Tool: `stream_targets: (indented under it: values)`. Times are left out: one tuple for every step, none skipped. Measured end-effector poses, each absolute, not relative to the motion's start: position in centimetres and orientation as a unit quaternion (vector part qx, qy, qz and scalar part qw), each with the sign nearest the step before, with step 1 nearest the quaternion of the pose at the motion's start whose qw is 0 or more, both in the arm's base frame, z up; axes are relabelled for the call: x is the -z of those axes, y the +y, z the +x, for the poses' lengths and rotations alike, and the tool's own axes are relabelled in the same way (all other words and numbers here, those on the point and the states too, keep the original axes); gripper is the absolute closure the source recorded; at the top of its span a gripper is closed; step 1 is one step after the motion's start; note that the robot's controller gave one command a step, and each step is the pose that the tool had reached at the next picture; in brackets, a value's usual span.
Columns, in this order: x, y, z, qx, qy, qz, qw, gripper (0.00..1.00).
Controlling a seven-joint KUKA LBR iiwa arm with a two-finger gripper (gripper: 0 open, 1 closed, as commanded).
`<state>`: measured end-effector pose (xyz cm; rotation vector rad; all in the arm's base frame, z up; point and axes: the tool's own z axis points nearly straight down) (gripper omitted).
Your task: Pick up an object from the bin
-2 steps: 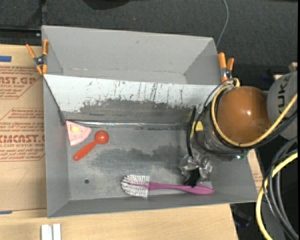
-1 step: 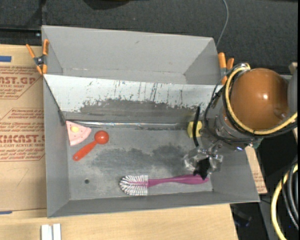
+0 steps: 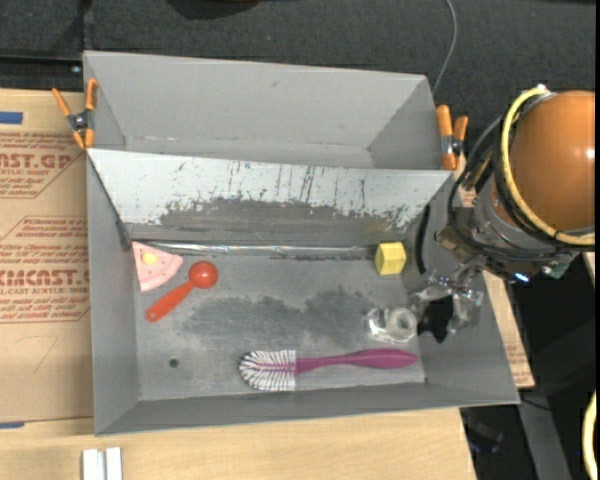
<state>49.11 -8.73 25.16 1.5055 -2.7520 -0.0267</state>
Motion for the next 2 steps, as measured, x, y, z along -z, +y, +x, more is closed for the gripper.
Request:
stream_targets:
  values:
    - [-27.21,-7.32,51.84,0.013,-0.859,0.512,0.004,1.0]
    - [-26.35,-7.42,50.9,0.012,-0.866,0.5,0.003,1.0]
